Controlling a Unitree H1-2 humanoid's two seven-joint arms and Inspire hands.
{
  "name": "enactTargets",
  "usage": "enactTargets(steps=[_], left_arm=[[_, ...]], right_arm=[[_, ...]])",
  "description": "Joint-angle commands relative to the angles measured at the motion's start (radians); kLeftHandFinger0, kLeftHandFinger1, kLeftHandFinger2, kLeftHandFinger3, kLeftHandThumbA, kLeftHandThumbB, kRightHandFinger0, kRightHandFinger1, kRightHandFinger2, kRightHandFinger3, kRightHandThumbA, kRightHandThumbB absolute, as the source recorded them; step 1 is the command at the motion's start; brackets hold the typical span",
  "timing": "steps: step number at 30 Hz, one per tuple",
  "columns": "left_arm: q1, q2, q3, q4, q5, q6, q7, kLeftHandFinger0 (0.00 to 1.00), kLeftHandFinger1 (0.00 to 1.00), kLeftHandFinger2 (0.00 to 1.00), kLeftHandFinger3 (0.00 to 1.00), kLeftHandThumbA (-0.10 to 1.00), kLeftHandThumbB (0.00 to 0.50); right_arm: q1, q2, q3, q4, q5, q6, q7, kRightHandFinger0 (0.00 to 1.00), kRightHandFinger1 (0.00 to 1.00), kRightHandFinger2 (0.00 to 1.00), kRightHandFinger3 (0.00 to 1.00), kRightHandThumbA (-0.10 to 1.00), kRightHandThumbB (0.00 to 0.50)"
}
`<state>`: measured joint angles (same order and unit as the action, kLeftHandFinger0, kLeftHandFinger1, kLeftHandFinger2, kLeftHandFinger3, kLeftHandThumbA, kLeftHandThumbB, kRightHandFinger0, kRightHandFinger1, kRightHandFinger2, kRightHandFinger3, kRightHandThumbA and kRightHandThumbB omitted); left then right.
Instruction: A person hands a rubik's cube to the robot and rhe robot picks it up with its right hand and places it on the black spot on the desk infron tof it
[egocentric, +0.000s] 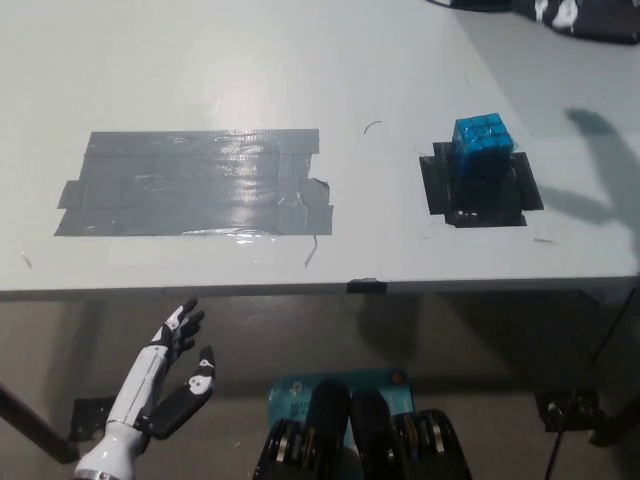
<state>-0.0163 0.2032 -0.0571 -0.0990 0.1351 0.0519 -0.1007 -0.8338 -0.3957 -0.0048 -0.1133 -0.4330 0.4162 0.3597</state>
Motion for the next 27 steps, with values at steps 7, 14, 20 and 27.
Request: enactTargets(steps=[7,14,20,27], left_arm=[[-0.015,-0.011,-0.01,0.013,-0.029,-0.056,-0.017,1.0,1.0,1.0,1.0,0.94,0.148],[0.06,-0.019,-0.018,0.035,-0.023,-0.083,-0.011,1.0,1.0,1.0,1.0,1.0,0.222],[0.105,-0.029,-0.016,0.04,-0.041,-0.099,-0.01,1.0,1.0,1.0,1.0,1.0,0.197],[0.137,-0.032,-0.01,0.044,-0.054,-0.121,-0.013,1.0,1.0,1.0,1.0,1.0,0.144]], right_arm=[[0.645,0.142,-0.161,-0.837,0.335,-0.079,-0.103,1.0,1.0,1.0,1.0,1.0,0.385],[0.963,0.292,-0.099,-0.593,0.384,-0.37,-0.153,1.0,1.0,1.0,1.0,1.0,0.346],[1.021,0.339,-0.088,-0.296,0.379,-0.525,-0.148,1.0,1.0,1.0,1.0,1.0,0.33],[1.026,0.369,-0.082,-0.103,0.36,-0.579,-0.158,1.0,1.0,1.0,1.0,1.0,0.328]])
